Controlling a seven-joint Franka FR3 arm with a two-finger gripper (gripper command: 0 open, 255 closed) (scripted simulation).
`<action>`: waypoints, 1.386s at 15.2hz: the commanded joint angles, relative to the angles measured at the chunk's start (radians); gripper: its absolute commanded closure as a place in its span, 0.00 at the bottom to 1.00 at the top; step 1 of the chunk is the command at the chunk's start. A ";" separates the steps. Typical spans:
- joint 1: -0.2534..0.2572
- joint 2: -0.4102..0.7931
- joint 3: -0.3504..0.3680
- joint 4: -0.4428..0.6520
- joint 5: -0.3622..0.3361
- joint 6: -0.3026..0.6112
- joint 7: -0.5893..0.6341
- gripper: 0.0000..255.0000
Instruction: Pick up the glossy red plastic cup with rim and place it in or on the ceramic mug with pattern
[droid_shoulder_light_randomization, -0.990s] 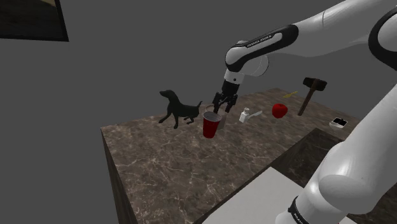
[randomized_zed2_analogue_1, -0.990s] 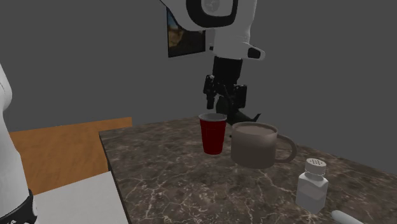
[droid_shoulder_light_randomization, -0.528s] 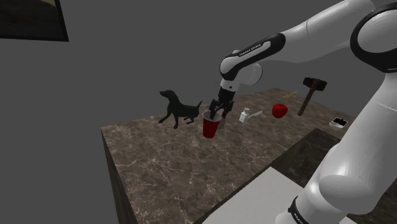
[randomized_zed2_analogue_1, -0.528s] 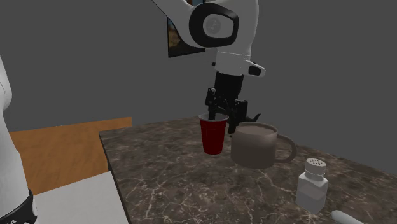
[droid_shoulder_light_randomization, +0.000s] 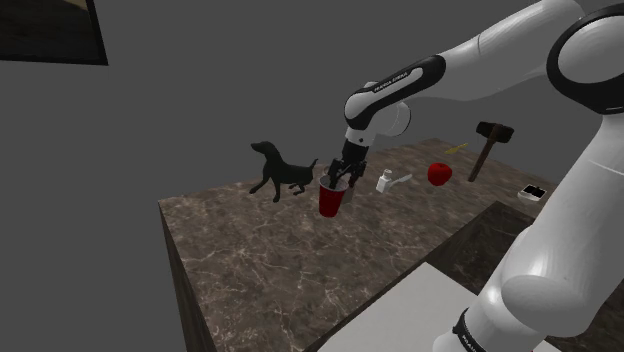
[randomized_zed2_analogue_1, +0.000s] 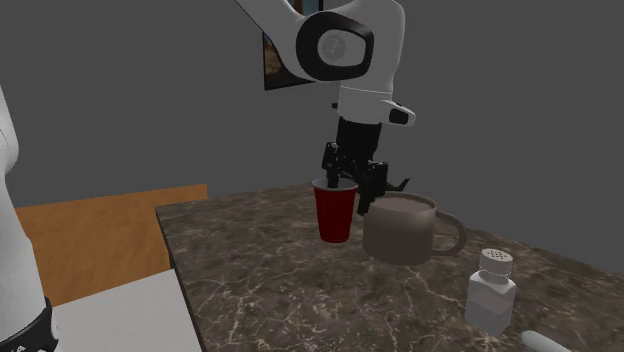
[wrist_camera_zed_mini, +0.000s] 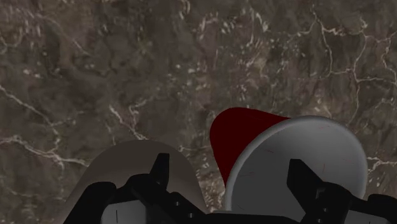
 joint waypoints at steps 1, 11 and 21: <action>0.000 0.000 0.000 0.000 0.000 0.000 0.000 1.00; 0.000 -0.008 0.000 0.005 -0.005 -0.012 0.005 1.00; -0.003 -0.076 0.000 0.071 -0.041 -0.140 0.048 1.00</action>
